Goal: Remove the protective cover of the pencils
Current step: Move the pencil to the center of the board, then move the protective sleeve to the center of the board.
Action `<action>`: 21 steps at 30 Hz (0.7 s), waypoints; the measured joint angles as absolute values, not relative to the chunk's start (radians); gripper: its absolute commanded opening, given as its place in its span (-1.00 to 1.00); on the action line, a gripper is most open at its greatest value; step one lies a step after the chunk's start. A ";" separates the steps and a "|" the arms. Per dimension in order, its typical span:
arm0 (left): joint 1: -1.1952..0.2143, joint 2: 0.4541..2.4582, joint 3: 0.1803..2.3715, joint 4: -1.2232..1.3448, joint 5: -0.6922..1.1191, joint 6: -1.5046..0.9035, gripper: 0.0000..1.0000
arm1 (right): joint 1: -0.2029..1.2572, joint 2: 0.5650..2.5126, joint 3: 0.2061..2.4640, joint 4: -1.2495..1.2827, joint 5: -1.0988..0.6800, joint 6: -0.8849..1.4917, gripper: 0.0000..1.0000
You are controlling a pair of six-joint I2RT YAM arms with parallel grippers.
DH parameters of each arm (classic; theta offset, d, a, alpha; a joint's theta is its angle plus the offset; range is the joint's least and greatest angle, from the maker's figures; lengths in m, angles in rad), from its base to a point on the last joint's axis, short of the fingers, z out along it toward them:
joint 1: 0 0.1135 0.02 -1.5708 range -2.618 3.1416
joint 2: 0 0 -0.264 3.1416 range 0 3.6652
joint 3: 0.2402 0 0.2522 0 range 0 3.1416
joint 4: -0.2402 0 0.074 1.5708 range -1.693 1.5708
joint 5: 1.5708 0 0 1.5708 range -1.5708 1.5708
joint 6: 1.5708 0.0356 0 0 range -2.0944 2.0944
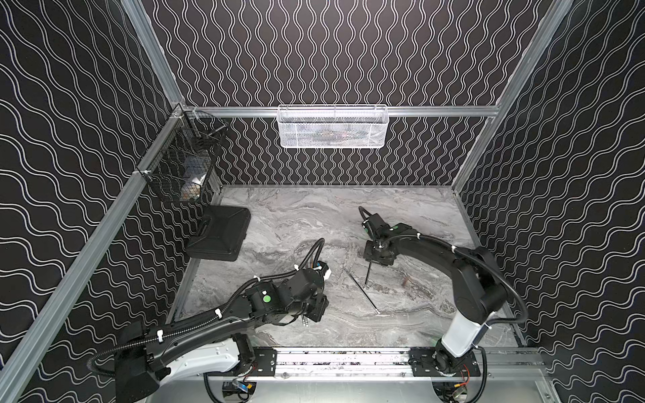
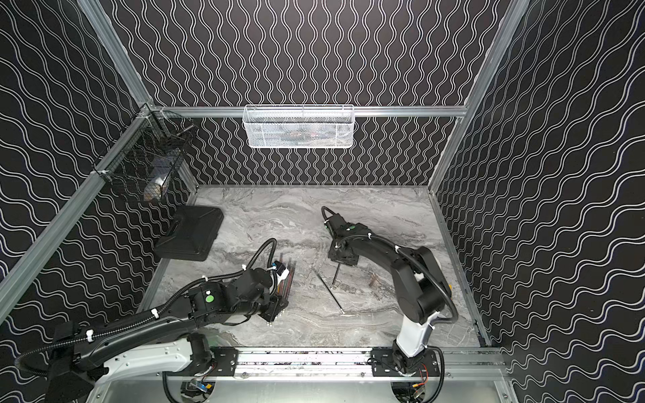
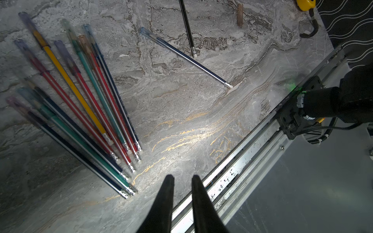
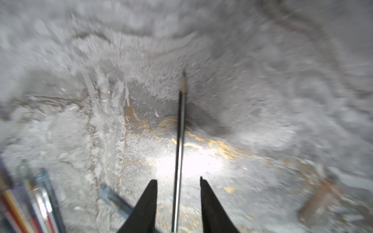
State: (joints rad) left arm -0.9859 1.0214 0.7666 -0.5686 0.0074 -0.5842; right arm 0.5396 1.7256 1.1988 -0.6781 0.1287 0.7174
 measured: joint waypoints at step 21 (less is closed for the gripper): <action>-0.987 1.200 0.758 -0.371 0.099 -0.607 -0.29 | 0.189 1.548 0.860 -0.712 -0.020 0.722 -0.52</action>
State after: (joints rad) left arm -0.9867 1.1995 0.7578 -0.3714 0.0994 -0.6071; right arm 0.1890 1.5478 0.8604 -0.7124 -0.0196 0.7219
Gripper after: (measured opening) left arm 0.355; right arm 0.238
